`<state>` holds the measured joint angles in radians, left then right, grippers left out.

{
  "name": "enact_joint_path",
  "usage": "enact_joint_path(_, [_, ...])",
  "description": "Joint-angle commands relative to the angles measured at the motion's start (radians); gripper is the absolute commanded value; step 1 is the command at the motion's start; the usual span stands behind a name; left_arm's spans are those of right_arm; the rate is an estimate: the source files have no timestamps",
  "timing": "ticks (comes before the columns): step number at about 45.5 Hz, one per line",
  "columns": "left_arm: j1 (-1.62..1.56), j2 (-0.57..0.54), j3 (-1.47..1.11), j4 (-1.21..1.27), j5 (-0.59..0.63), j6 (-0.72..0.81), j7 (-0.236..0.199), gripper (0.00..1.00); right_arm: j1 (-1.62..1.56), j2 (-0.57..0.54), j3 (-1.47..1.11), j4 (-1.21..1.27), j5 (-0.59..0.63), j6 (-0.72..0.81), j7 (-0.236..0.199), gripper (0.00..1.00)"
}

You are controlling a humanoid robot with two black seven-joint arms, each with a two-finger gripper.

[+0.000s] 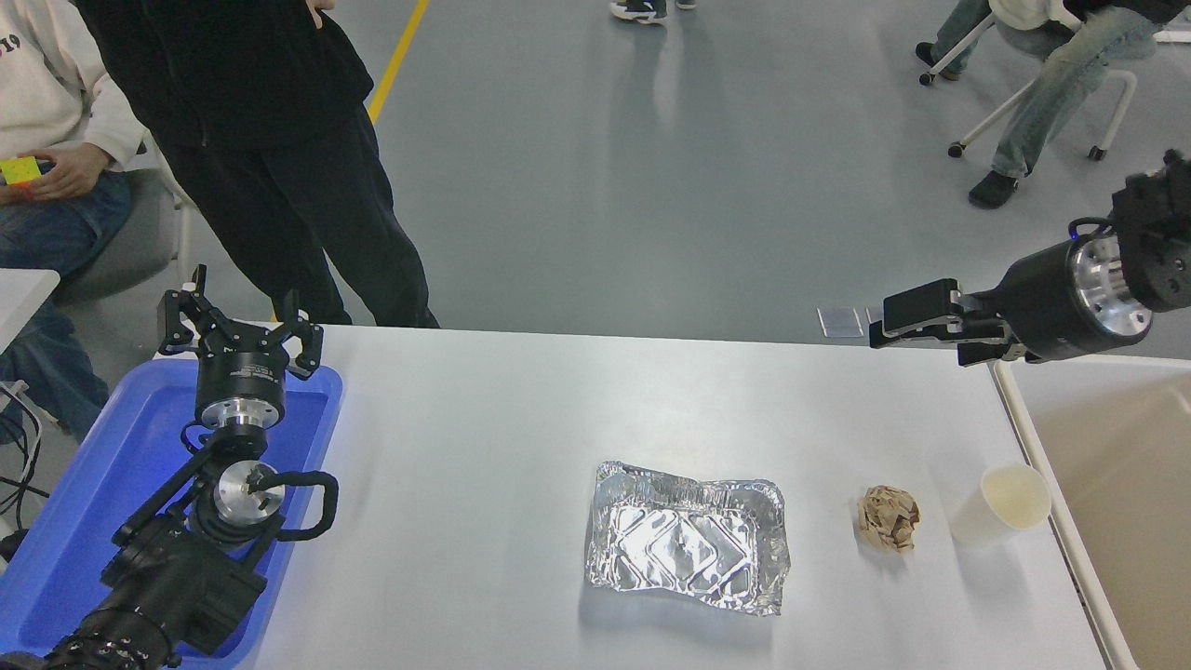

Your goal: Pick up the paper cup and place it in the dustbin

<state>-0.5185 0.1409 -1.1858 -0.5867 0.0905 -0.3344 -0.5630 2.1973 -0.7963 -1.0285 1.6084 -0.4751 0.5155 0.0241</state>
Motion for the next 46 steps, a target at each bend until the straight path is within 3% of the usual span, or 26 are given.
enact_joint_path(1, [0.000,0.000,0.000,-0.001,0.000,0.000,0.000,0.99,0.097,-0.009,-0.028,0.042,-0.046,0.115,0.000,1.00])
enact_joint_path(14, [0.000,-0.001,0.000,0.001,0.000,0.000,0.000,0.99,0.171,0.034,-0.036,0.068,-0.189,0.199,-0.001,1.00])
enact_joint_path(19, [0.000,0.000,0.000,0.001,0.000,0.000,0.000,0.99,0.217,0.035,-0.035,0.068,-0.191,0.270,-0.003,1.00])
enact_joint_path(35, [0.000,0.000,0.000,0.001,0.000,0.000,0.000,0.99,0.183,-0.020,-0.035,0.002,-0.204,0.270,-0.010,1.00])
enact_joint_path(46, [0.000,-0.001,0.000,0.001,0.000,0.000,0.000,0.99,0.010,-0.155,-0.015,-0.160,-0.440,0.270,-0.012,1.00])
